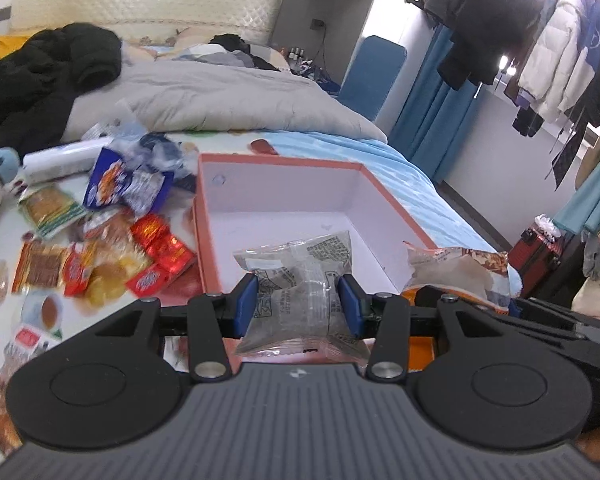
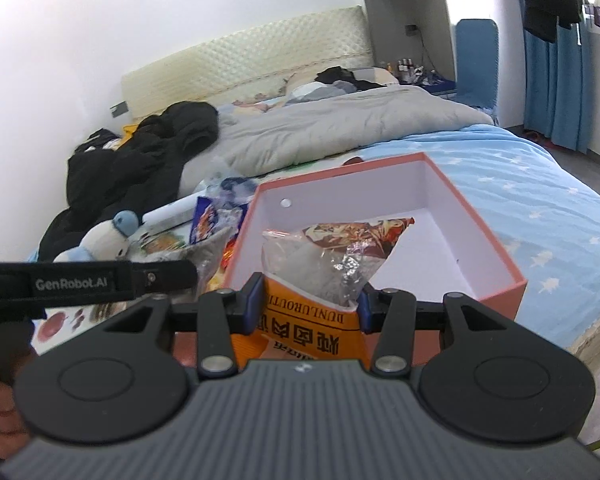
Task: Organize snacks
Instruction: 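Carry the clear packet and orange bag into the pink box with both tools, then open both grippers in the box and withdraw toward the snack pile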
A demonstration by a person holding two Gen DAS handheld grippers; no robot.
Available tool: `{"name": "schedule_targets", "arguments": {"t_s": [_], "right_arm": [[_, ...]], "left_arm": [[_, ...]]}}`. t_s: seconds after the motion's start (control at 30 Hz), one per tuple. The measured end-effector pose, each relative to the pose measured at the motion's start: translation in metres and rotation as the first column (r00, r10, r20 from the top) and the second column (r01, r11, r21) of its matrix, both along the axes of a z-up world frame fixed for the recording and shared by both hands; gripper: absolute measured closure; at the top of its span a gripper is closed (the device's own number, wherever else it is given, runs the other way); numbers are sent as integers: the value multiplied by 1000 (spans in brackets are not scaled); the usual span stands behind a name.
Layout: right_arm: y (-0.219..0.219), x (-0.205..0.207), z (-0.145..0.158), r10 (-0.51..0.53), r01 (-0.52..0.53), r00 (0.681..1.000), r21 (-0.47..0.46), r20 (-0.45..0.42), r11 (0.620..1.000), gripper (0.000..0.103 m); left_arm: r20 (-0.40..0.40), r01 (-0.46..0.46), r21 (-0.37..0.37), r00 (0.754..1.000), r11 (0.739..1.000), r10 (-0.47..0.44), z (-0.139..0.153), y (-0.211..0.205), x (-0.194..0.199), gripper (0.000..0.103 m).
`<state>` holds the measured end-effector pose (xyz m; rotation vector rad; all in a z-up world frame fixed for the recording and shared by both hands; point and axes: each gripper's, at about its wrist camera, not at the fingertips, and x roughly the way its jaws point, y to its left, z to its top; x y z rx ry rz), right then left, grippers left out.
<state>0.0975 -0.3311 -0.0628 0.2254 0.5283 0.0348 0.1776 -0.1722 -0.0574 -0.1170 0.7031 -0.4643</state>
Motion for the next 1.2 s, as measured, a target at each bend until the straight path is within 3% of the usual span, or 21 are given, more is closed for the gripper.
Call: {"name": "schedule_targets", "arguments": {"t_s": [0.13, 0.23, 0.4, 0.53, 0.83, 0.93, 1.0, 1.2], "right_arm": [[-18, 25, -5, -8, 8, 1000, -13, -5, 1000, 55], [-28, 45, -15, -10, 10, 1000, -43, -12, 999, 55], [-44, 77, -42, -46, 41, 996, -64, -72, 997, 55], [-59, 91, -52, -73, 71, 992, -29, -104, 997, 55], [-70, 103, -66, -96, 96, 984, -6, -149, 995, 54], [-72, 104, -68, -93, 95, 983, 8, -161, 995, 53], [-74, 104, -68, -98, 102, 982, 16, -160, 995, 35], [-72, 92, -64, -85, 88, 987, 21, -133, 996, 33]], "left_arm": [[-12, 20, 3, 1000, 1000, -20, -5, -20, 32, 53], [-70, 27, -39, 997, 999, -30, -21, -32, 63, 53], [-120, 18, -1, 993, 1000, -18, -44, -50, 97, 53], [-146, 39, 48, 989, 998, -32, -57, -62, 115, 52], [-178, 58, 93, 983, 994, -41, -70, -69, 123, 52], [-178, 56, 99, 983, 994, -37, -68, -66, 124, 38], [-165, 45, 84, 986, 995, -31, -64, -62, 122, 31], [-114, 40, 68, 993, 997, -32, -50, -50, 108, 31]]}}
